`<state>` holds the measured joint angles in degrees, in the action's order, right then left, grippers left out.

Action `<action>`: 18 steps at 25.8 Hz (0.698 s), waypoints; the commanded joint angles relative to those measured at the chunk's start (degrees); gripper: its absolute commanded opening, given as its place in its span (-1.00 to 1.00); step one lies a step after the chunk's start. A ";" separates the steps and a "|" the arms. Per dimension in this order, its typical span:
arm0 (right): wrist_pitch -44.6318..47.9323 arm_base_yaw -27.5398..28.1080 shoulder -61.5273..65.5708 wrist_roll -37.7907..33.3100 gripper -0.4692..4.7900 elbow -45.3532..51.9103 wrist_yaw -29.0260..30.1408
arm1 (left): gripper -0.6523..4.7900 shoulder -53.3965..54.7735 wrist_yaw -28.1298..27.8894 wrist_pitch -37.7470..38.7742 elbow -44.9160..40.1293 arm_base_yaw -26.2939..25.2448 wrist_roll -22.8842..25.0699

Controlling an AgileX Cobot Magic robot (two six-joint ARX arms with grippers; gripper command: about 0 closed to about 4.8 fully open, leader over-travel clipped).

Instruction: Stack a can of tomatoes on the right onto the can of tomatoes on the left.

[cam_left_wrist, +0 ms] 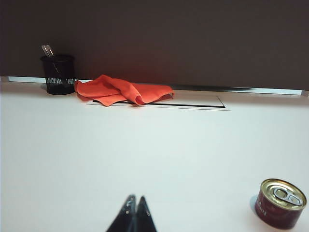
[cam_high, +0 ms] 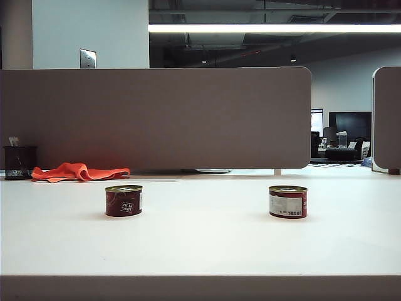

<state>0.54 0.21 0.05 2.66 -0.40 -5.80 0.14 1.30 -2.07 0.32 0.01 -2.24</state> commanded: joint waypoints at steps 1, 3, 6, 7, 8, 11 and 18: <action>1.29 0.00 -0.13 0.22 -0.83 0.15 -0.28 | -0.78 0.02 0.00 2.29 2.19 -0.02 -1.40; 1.53 0.00 -0.13 0.17 -0.83 0.09 -0.70 | -0.78 0.02 0.20 3.67 4.07 0.00 -2.73; 1.46 -0.02 -0.13 -1.77 -0.83 -0.31 -0.68 | -0.78 0.02 1.81 4.87 6.38 -0.02 -2.75; 1.42 -0.02 -0.13 -2.58 -0.83 -0.81 -0.70 | -0.78 0.02 2.34 5.66 6.95 0.00 -2.73; 1.40 -0.02 -0.13 -2.97 -0.83 -1.81 -0.70 | -0.78 0.02 3.43 7.41 8.24 0.00 -2.71; 0.72 -0.02 -0.11 -3.06 -0.83 -6.47 -0.68 | -0.78 0.09 6.43 12.74 12.44 0.00 -2.67; -11.04 -0.07 6.27 -2.84 -0.83 -28.24 3.63 | -0.78 10.84 14.10 29.97 30.08 0.00 3.63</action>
<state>-6.90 0.21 4.36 -0.16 -25.61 -3.55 8.49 12.75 24.10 27.49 -0.01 -0.71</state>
